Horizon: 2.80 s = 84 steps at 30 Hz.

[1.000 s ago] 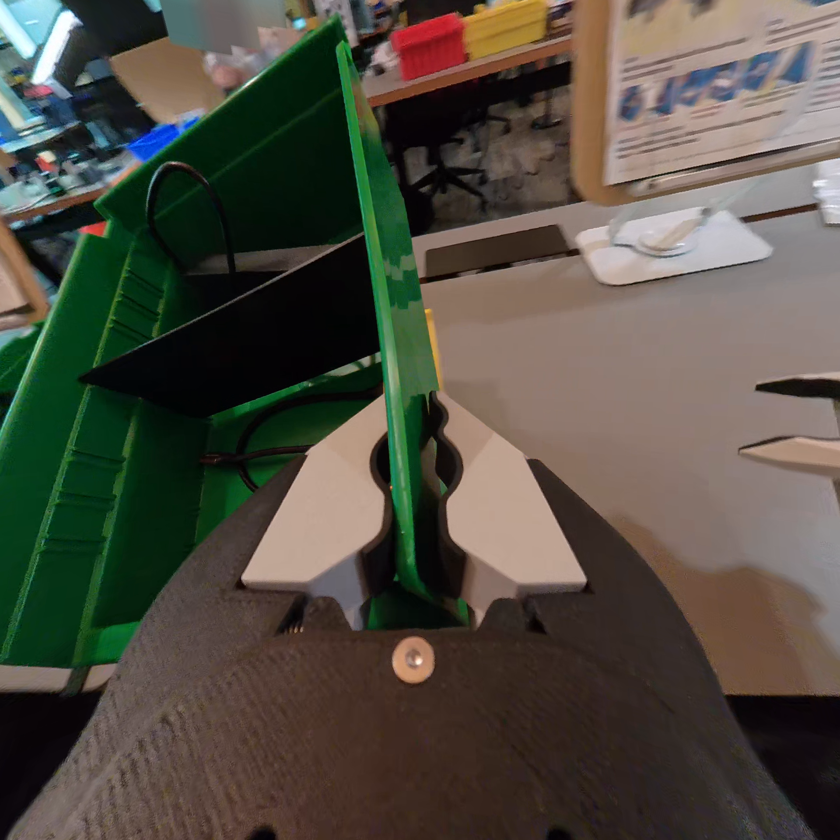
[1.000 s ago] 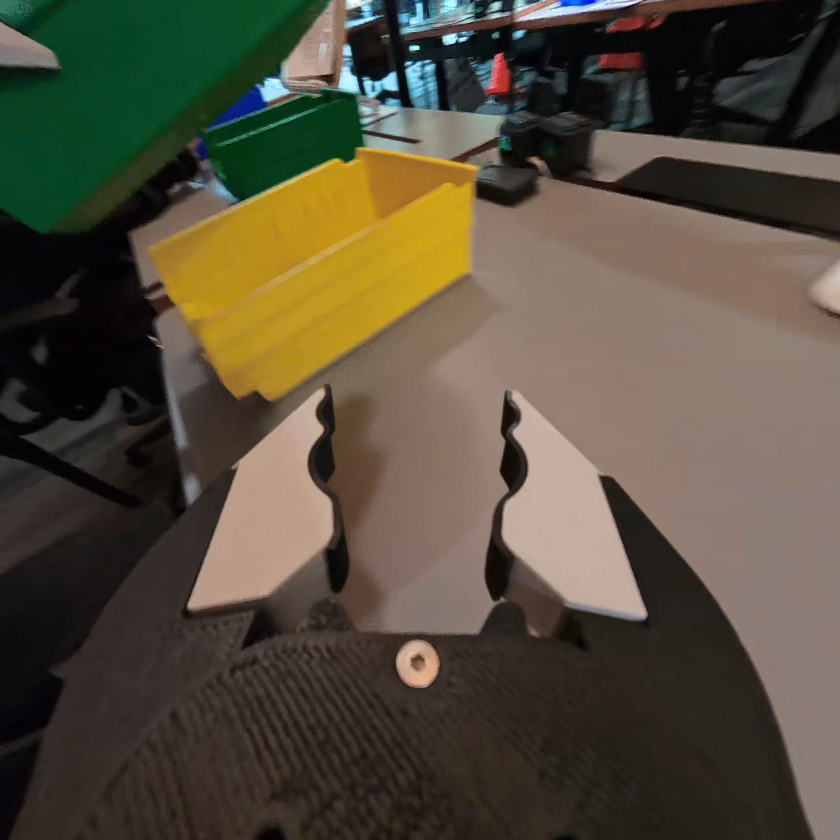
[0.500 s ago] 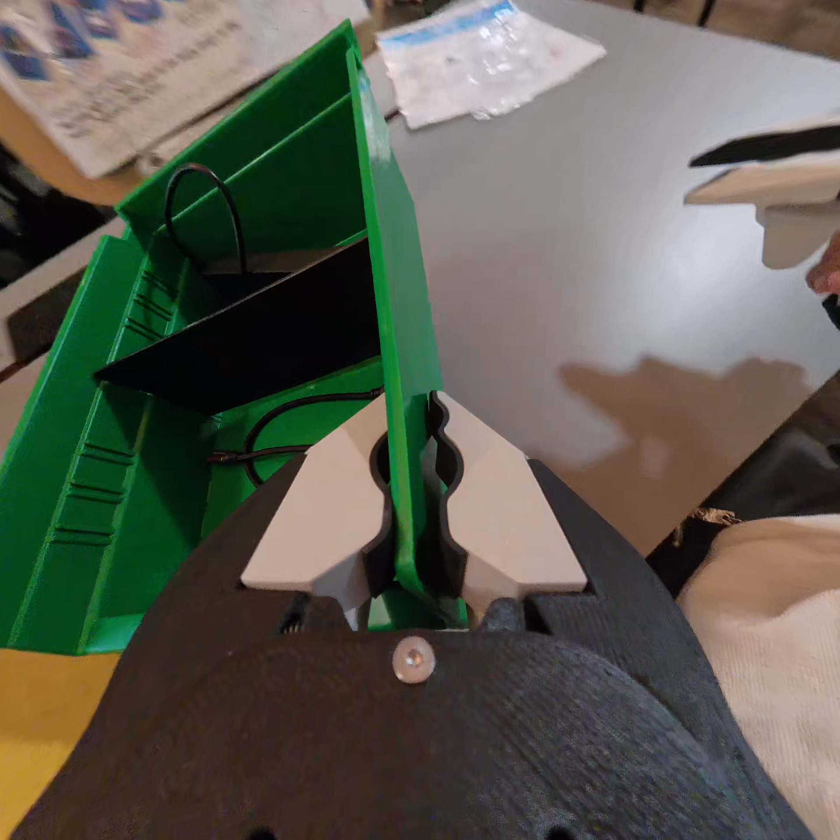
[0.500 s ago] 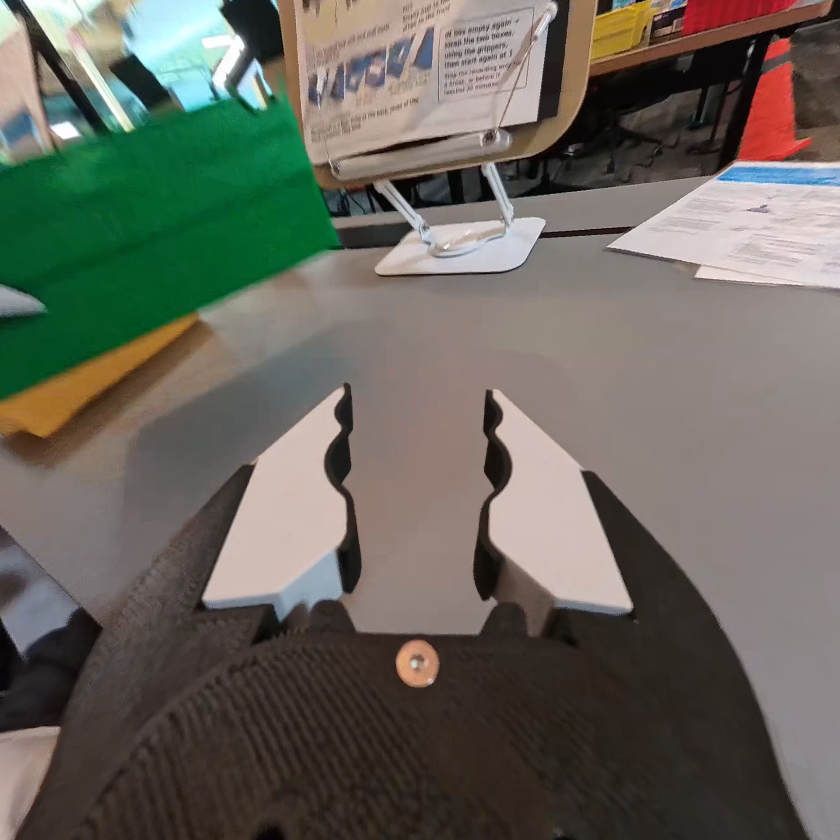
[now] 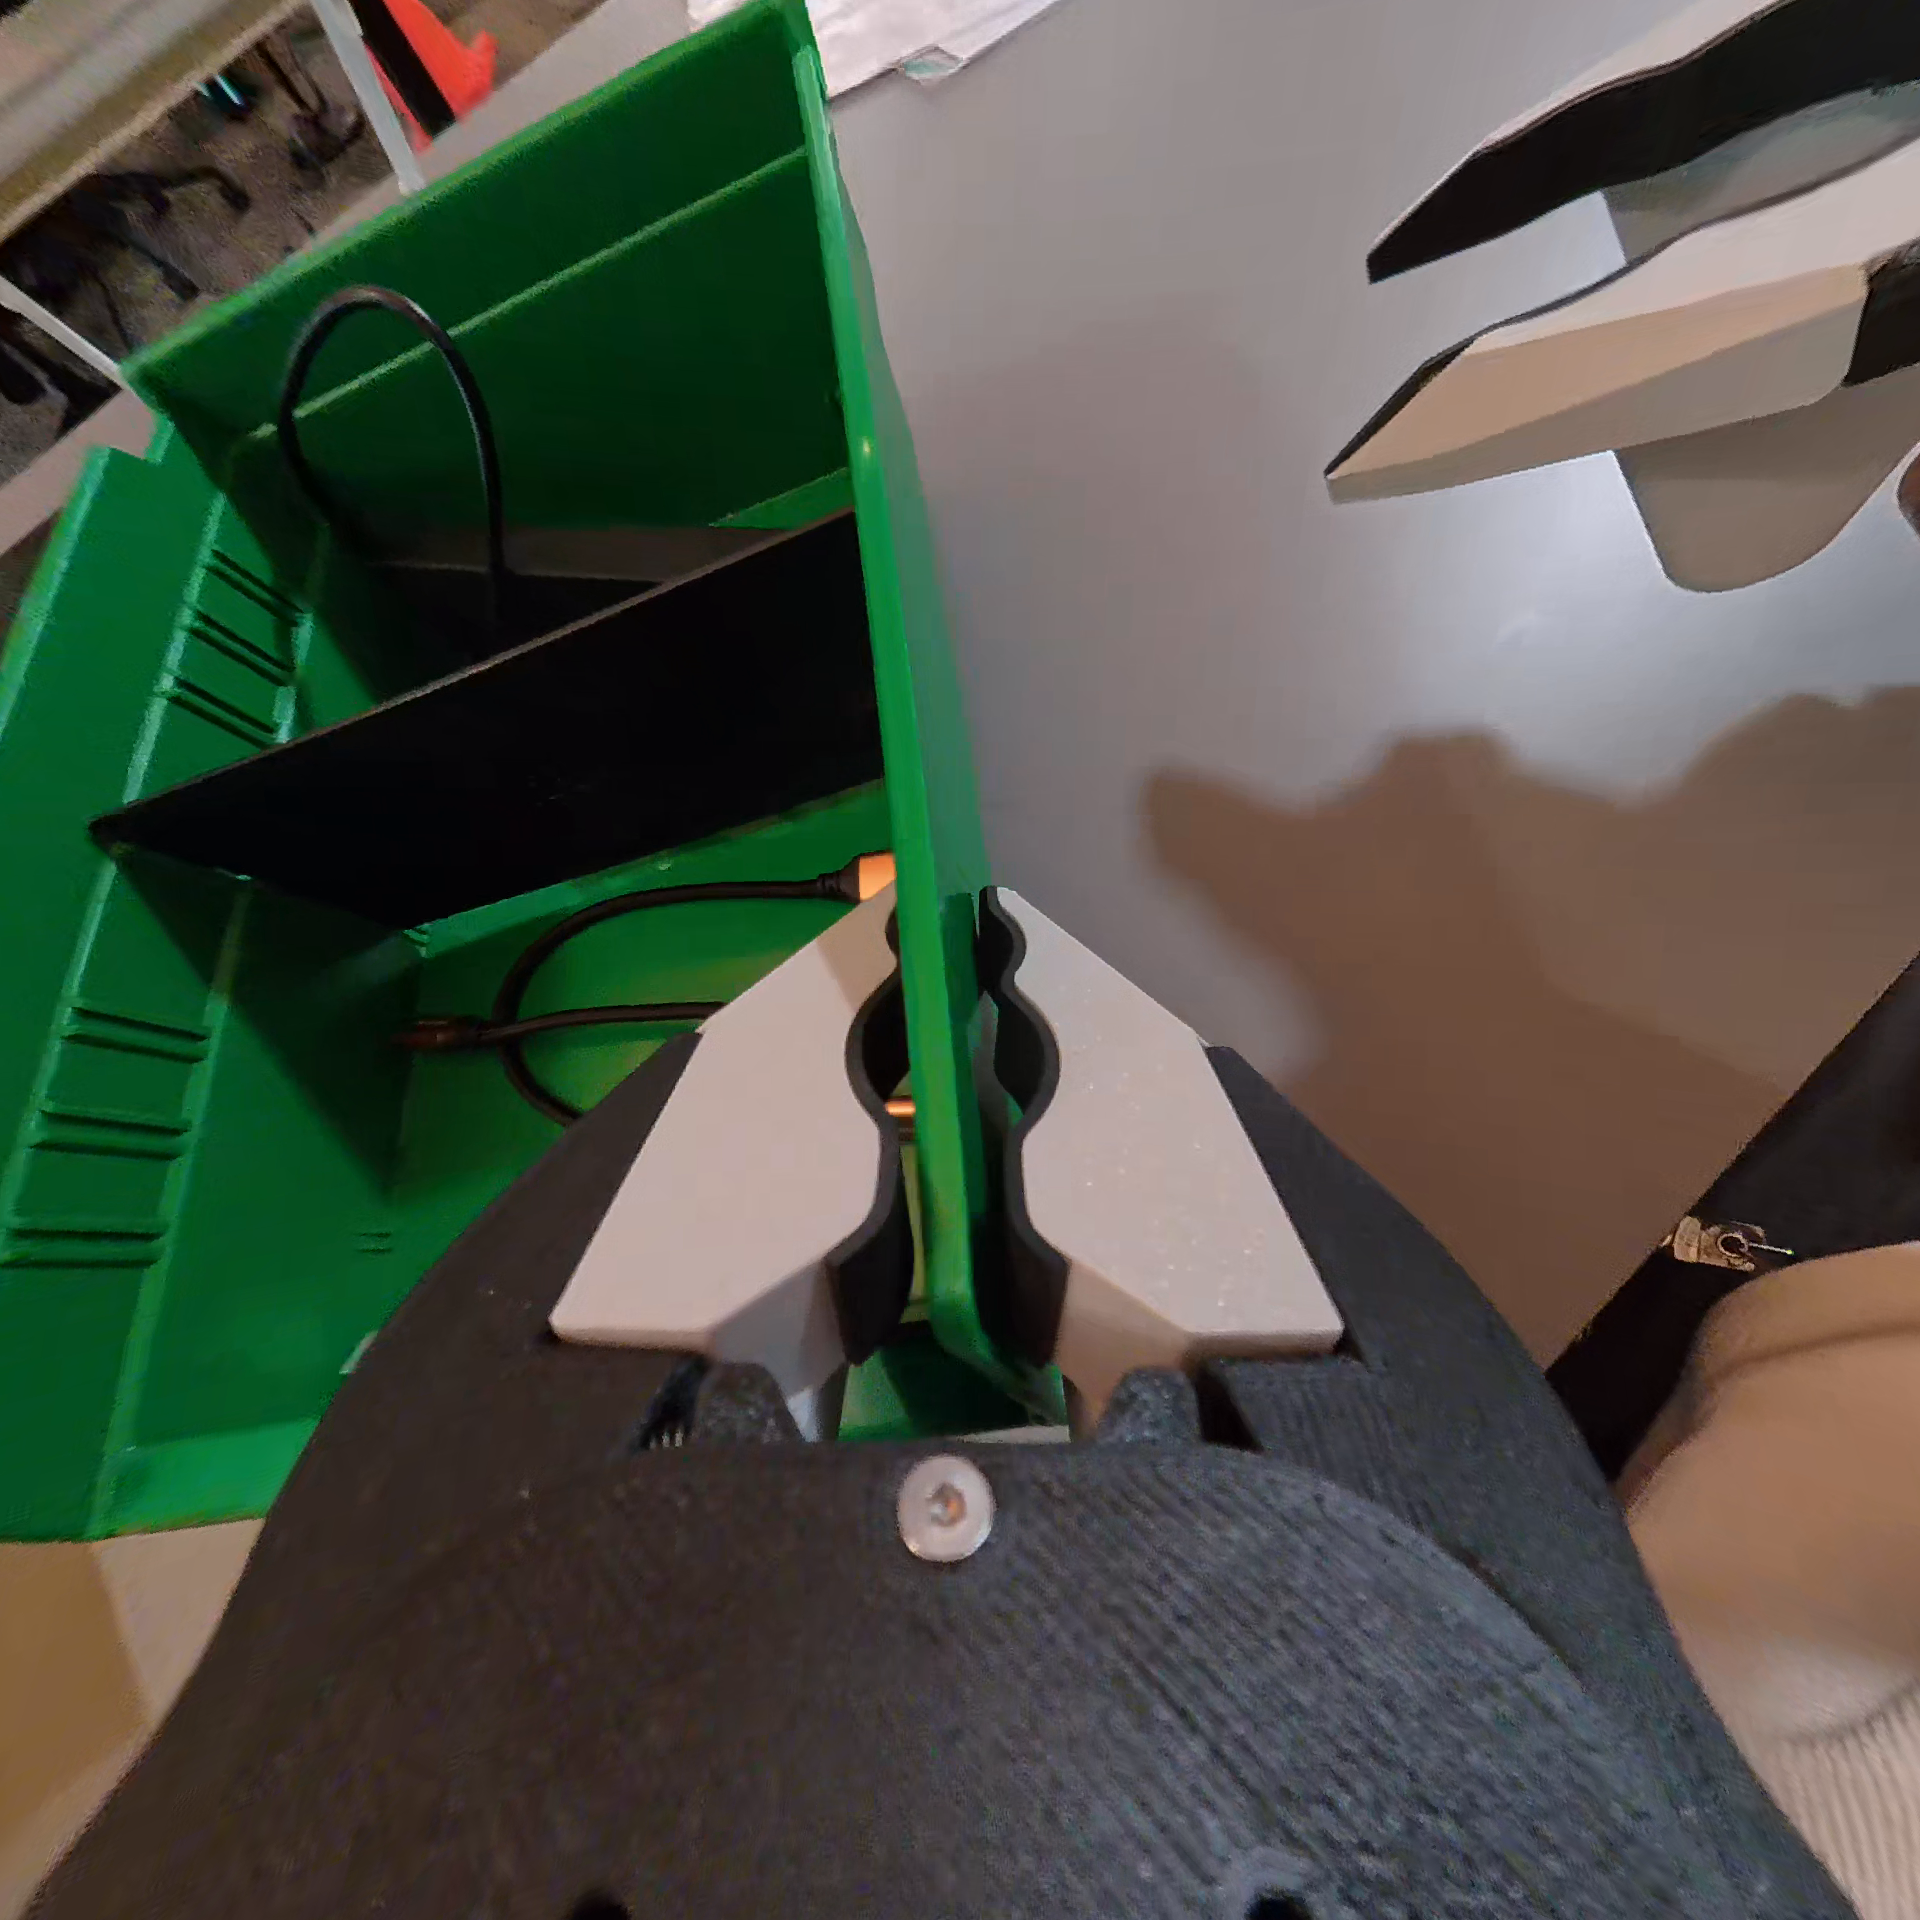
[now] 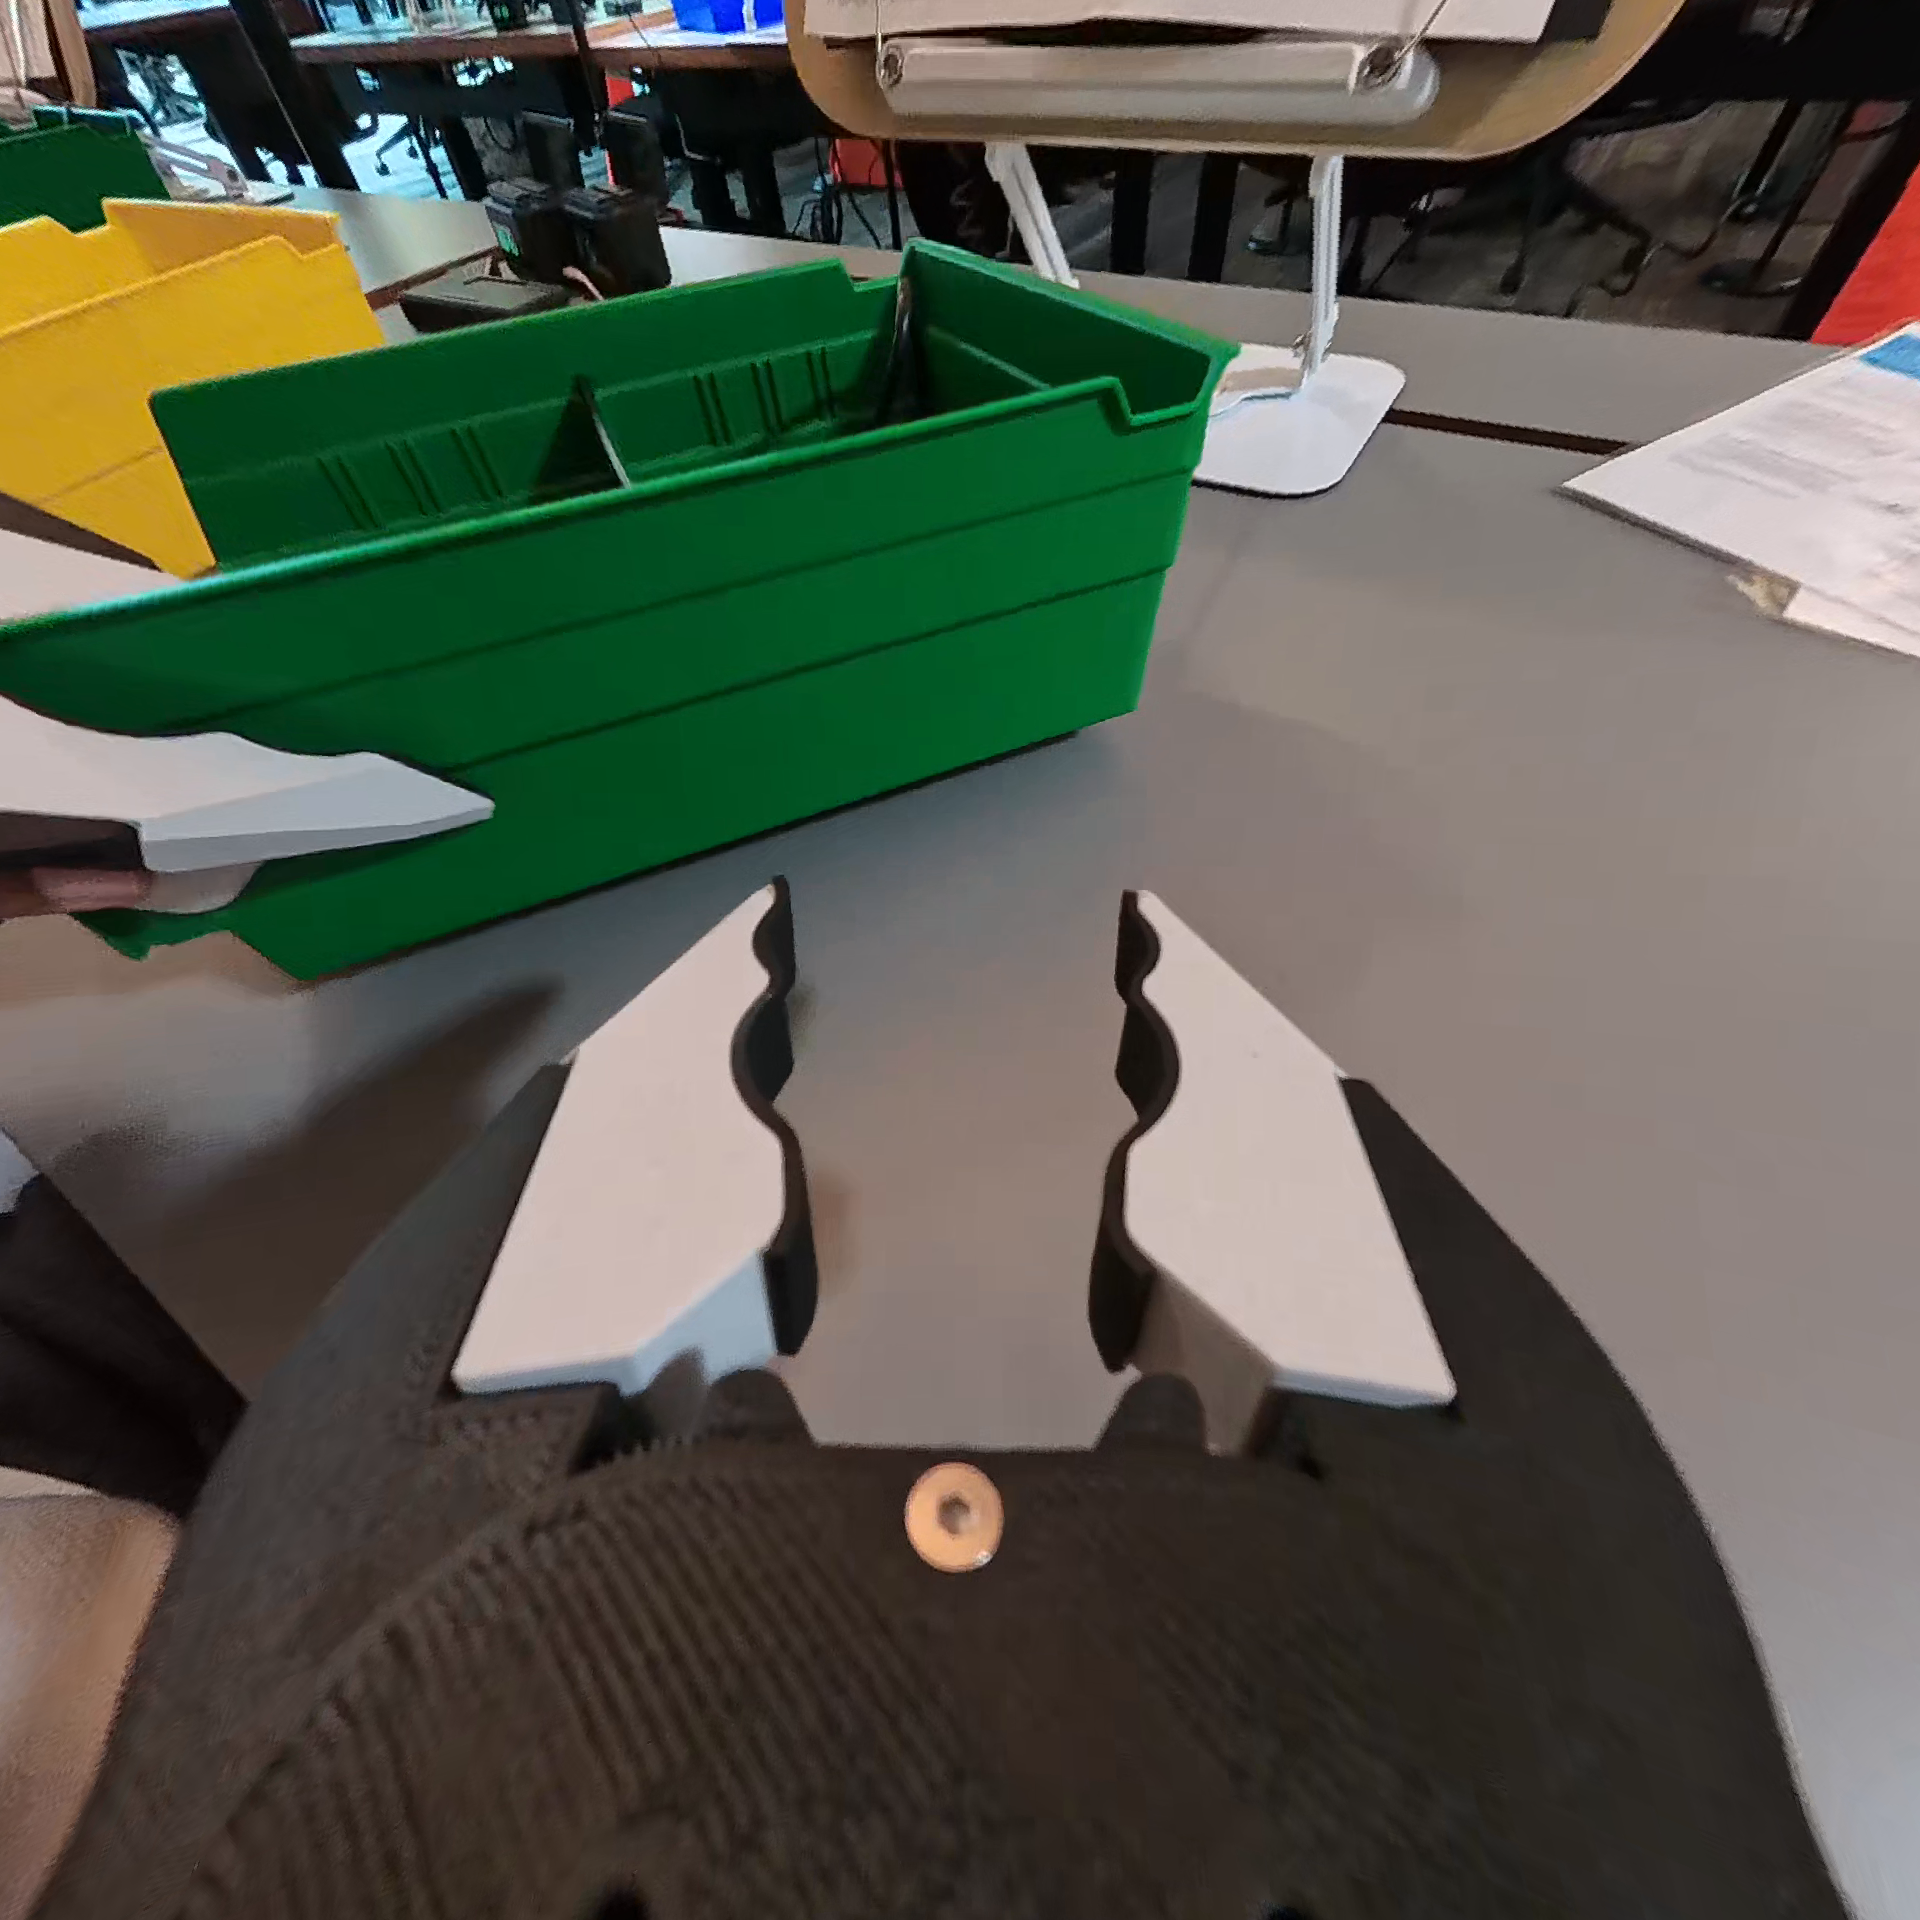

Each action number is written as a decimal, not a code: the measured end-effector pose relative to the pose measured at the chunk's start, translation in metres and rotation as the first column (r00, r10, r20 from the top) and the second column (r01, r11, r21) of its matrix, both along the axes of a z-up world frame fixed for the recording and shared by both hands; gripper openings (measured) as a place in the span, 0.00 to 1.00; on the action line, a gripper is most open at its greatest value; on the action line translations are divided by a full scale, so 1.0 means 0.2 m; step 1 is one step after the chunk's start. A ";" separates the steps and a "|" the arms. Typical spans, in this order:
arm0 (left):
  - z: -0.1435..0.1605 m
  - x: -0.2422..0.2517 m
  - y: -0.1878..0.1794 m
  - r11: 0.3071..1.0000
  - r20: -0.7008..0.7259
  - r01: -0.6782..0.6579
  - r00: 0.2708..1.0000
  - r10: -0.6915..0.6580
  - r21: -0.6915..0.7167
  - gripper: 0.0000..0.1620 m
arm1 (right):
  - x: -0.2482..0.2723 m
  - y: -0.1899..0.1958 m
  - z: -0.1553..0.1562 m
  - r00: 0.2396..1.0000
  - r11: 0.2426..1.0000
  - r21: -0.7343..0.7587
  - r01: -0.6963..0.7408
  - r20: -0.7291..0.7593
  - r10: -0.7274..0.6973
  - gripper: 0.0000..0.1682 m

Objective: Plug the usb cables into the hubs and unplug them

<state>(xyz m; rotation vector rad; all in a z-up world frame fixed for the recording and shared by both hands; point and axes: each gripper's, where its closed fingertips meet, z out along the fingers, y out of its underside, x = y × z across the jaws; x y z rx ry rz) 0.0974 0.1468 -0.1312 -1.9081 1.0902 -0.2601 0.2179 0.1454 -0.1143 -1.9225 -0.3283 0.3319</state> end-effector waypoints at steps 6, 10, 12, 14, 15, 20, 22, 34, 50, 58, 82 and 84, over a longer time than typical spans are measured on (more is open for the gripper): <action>-0.07 0.03 -0.01 1.000 -0.029 0.002 1.000 -0.002 0.007 0.03 | 0.00 -0.01 0.00 1.000 1.000 -0.002 0.001 -0.016 -0.001 0.37; -0.08 0.03 -0.03 1.000 -0.023 0.015 1.000 -0.015 0.009 0.05 | 0.00 -0.01 0.00 0.999 1.000 -0.016 -0.004 -0.036 0.003 0.38; -0.09 0.03 -0.04 0.999 -0.057 0.037 0.998 -0.037 0.003 0.26 | 0.00 -0.01 -0.02 0.999 0.999 -0.032 -0.003 -0.051 0.001 0.38; -0.05 -0.01 -0.04 1.000 -0.075 0.026 0.997 -0.026 -0.002 0.37 | 0.01 -0.01 -0.03 0.998 0.999 -0.047 0.002 -0.067 -0.005 0.38; -0.01 -0.01 -0.05 1.000 -0.038 0.023 0.999 -0.023 -0.014 0.43 | 0.01 -0.01 -0.03 0.997 0.999 -0.052 0.003 -0.077 -0.007 0.38; 0.39 -0.16 0.01 0.999 0.371 -0.001 0.928 0.018 -0.045 0.59 | 0.02 -0.01 -0.04 0.994 0.998 -0.068 0.004 -0.107 -0.012 0.39; 0.48 -0.42 0.18 0.974 0.475 -0.224 0.853 0.215 -0.039 0.63 | 0.02 -0.01 -0.04 0.994 0.997 -0.072 0.003 -0.107 -0.010 0.39; -0.12 -0.94 0.50 0.854 0.273 -0.449 0.814 0.512 -0.262 0.53 | -0.07 -0.03 -0.03 0.993 0.996 -0.058 -0.063 -0.102 0.057 0.42; -0.09 -0.46 0.18 0.990 0.228 0.103 0.970 -0.080 -0.091 0.13 | -0.36 -0.19 0.00 0.951 0.951 -0.035 -0.306 -0.055 0.304 0.56; -0.02 -0.26 -0.01 0.935 0.319 0.347 0.896 -0.308 -0.072 0.33 | 0.01 -0.06 0.00 0.991 0.991 -0.048 -0.125 0.031 0.127 0.20; 0.04 -0.41 0.17 0.987 0.349 0.162 0.924 -0.157 0.014 0.22 | 1.64 -0.29 0.04 0.810 0.828 -0.019 0.561 -0.192 -0.554 0.02; 0.04 -0.41 0.17 0.987 0.349 0.160 0.925 -0.154 0.010 0.22 | 1.66 -0.29 0.04 0.801 0.818 -0.020 0.574 -0.190 -0.567 0.02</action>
